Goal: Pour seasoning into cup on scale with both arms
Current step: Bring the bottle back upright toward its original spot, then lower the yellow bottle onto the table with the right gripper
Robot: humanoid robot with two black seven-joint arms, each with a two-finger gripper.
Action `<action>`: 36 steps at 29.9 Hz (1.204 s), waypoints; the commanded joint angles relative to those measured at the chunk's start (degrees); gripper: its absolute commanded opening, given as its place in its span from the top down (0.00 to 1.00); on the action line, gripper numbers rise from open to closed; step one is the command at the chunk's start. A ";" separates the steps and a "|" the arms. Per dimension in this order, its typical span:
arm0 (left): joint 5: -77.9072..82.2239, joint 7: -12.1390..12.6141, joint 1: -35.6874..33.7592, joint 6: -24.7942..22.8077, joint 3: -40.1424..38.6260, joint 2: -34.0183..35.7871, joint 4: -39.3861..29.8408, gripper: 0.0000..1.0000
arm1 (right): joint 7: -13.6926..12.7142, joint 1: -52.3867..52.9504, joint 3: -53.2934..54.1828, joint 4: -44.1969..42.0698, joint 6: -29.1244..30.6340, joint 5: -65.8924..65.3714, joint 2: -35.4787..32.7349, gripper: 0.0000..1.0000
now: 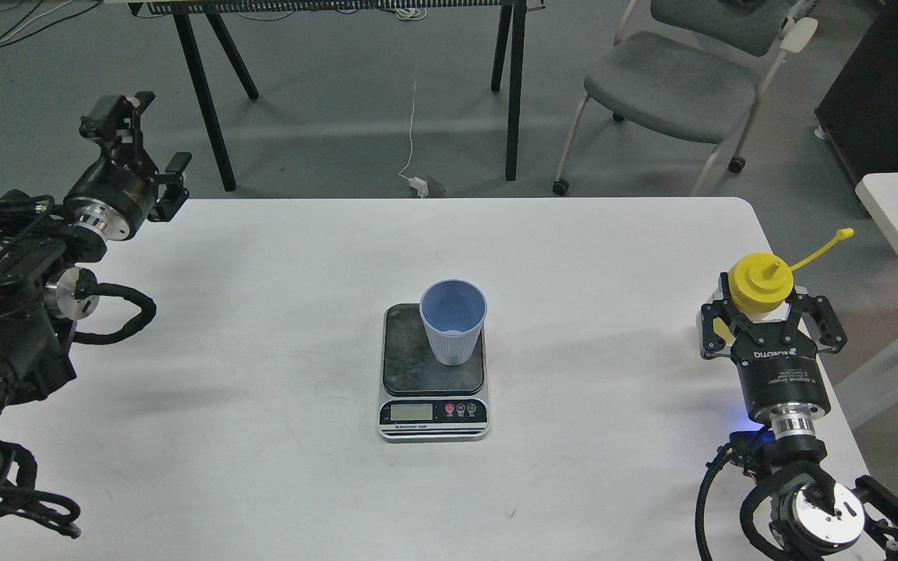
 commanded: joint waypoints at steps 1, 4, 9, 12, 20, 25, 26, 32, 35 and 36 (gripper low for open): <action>-0.13 0.00 0.31 -0.01 -0.04 -0.24 -0.01 0.03 | 0.11 0.46 0.52 -2.54 -0.01 2.44 0.13 0.68; -0.13 0.00 0.31 -0.01 -0.04 -0.33 -0.01 0.03 | 0.11 0.55 0.61 -4.22 -0.01 2.62 0.13 0.68; -0.04 0.00 0.23 -0.01 -0.04 -0.59 -0.01 0.03 | 0.11 0.46 0.61 -4.31 -0.01 2.62 0.22 0.67; -0.04 0.00 0.23 -0.01 -0.04 -0.59 -0.01 0.03 | 0.02 0.90 0.61 -4.92 -0.01 2.62 1.36 0.67; -0.04 0.00 0.31 -0.01 -0.04 0.02 -0.01 0.03 | 0.11 4.58 0.08 -10.37 -0.01 2.36 3.82 0.61; -0.04 0.00 0.31 -0.01 0.05 -0.06 0.08 0.03 | 0.02 6.34 -0.35 -11.69 -0.01 2.36 4.17 0.60; -0.04 0.00 0.31 -0.01 0.05 -0.06 -0.01 0.03 | 0.11 6.61 -0.36 -11.78 -0.01 2.18 4.61 0.60; -0.04 0.00 0.31 -0.01 0.05 -0.24 -0.01 0.03 | 0.02 8.63 -0.62 -14.77 -0.01 1.92 6.46 0.36; -0.04 0.00 0.23 -0.01 0.14 -0.24 -0.01 0.03 | 0.02 8.63 -0.80 -14.68 -0.01 1.92 6.72 0.31; -0.04 0.00 0.23 -0.01 0.14 -0.24 -0.01 0.03 | 0.02 8.63 -0.88 -14.68 -0.01 1.74 6.72 0.31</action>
